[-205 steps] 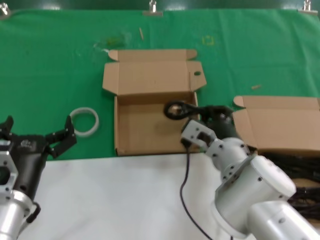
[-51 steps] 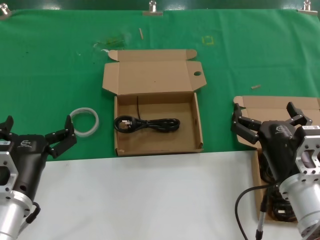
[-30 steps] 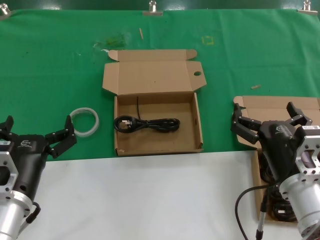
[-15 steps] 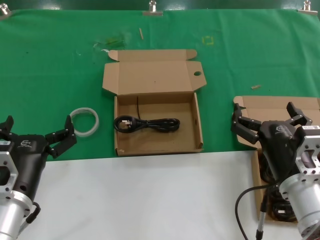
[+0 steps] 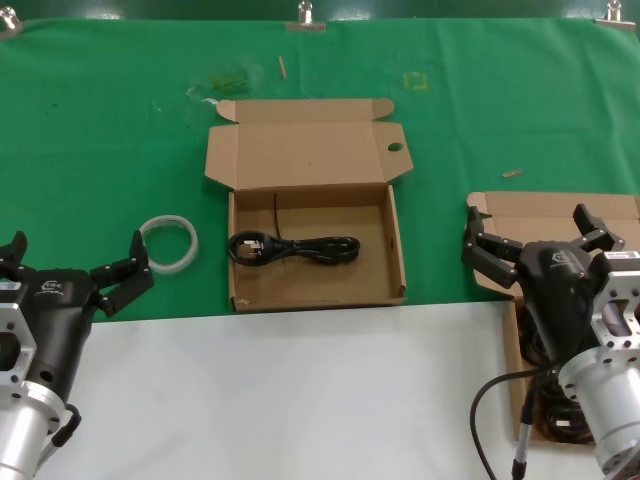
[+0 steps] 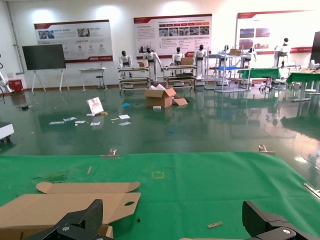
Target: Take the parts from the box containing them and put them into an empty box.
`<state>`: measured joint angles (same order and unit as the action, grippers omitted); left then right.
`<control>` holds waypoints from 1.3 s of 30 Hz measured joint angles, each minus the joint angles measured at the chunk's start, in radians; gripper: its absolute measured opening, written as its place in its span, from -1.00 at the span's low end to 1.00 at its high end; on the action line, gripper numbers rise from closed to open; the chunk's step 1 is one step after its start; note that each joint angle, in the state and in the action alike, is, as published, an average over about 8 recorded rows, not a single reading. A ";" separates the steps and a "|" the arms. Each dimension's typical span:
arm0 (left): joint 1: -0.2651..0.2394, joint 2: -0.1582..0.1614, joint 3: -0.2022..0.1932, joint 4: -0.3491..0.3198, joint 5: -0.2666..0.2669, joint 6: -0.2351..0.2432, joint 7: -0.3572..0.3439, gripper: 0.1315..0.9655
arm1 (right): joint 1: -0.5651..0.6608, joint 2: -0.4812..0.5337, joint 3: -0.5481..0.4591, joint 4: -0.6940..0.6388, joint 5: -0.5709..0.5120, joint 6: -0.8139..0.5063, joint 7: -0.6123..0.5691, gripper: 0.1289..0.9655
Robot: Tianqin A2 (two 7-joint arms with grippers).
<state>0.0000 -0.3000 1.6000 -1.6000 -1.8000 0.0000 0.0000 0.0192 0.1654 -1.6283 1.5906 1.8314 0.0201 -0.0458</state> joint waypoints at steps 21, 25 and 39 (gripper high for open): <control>0.000 0.000 0.000 0.000 0.000 0.000 0.000 1.00 | 0.000 0.000 0.000 0.000 0.000 0.000 0.000 1.00; 0.000 0.000 0.000 0.000 0.000 0.000 0.000 1.00 | 0.000 0.000 0.000 0.000 0.000 0.000 0.000 1.00; 0.000 0.000 0.000 0.000 0.000 0.000 0.000 1.00 | 0.000 0.000 0.000 0.000 0.000 0.000 0.000 1.00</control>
<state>0.0000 -0.3000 1.6000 -1.6000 -1.8000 0.0000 0.0000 0.0192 0.1654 -1.6283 1.5906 1.8314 0.0201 -0.0458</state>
